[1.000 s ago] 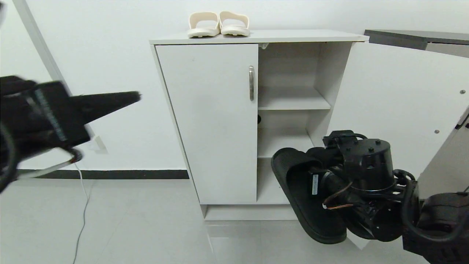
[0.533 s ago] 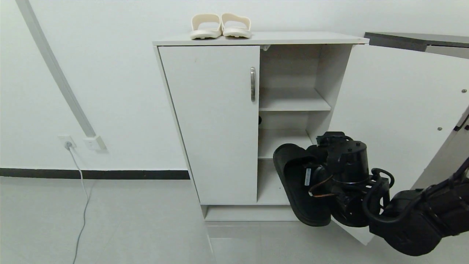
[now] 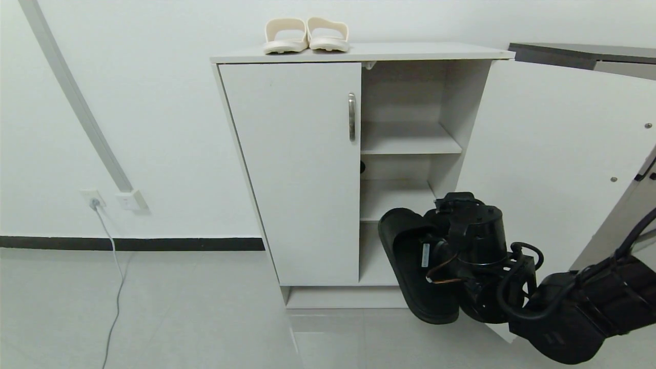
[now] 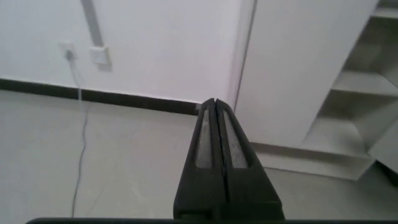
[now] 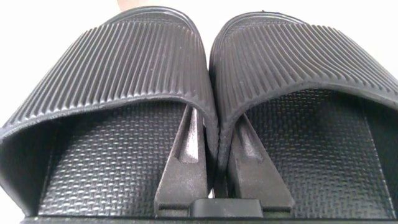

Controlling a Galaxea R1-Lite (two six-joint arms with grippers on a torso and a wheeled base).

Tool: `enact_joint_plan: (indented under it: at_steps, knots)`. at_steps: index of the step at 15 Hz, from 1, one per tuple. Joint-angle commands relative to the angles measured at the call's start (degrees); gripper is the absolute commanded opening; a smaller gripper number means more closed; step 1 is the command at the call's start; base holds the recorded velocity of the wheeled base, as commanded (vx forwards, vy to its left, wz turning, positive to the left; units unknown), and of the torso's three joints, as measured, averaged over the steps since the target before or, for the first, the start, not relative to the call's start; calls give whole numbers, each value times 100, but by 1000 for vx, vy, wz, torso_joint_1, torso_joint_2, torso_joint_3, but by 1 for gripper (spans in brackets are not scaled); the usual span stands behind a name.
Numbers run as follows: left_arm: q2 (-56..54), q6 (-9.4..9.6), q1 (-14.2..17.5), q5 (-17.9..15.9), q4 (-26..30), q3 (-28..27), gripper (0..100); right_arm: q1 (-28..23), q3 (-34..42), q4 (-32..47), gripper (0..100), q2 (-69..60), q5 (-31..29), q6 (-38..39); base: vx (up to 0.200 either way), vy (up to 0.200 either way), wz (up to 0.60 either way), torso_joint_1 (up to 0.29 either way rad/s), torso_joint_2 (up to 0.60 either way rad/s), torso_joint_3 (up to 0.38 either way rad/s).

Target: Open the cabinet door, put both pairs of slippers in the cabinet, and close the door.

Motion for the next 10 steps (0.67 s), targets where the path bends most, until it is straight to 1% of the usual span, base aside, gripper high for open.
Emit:
enact_joint_plan:
  at_steps: [1, 2, 3, 5, 7, 10]
  knots:
    - [-190, 154, 4, -262, -542, 726, 0, 18, 15, -7, 0, 7, -1, -14, 0, 0, 0, 0, 0, 0]
    - [-190, 216, 4, -438, -515, 744, 0, 18, 15, -25, 0, 7, -1, -14, 0, 0, 0, 0, 0, 0]
    - [-190, 224, 4, -535, -498, 744, 0, 18, 24, -25, 0, 7, -1, -14, 0, 0, 0, 0, 0, 0]
    - [-190, 242, 4, -886, -489, 744, 0, 18, 24, -33, 0, 33, 8, -14, 0, 0, 0, 0, 0, 0]
    - [-190, 242, 4, -939, -498, 744, 0, 27, 6, -104, 0, 174, -1, -14, 0, 0, 0, 0, 0, 0]
    - [-190, 216, 4, -913, -498, 744, 0, -87, -169, -877, 0, 939, 8, -155, 0, 0, 0, 0, 0, 0]
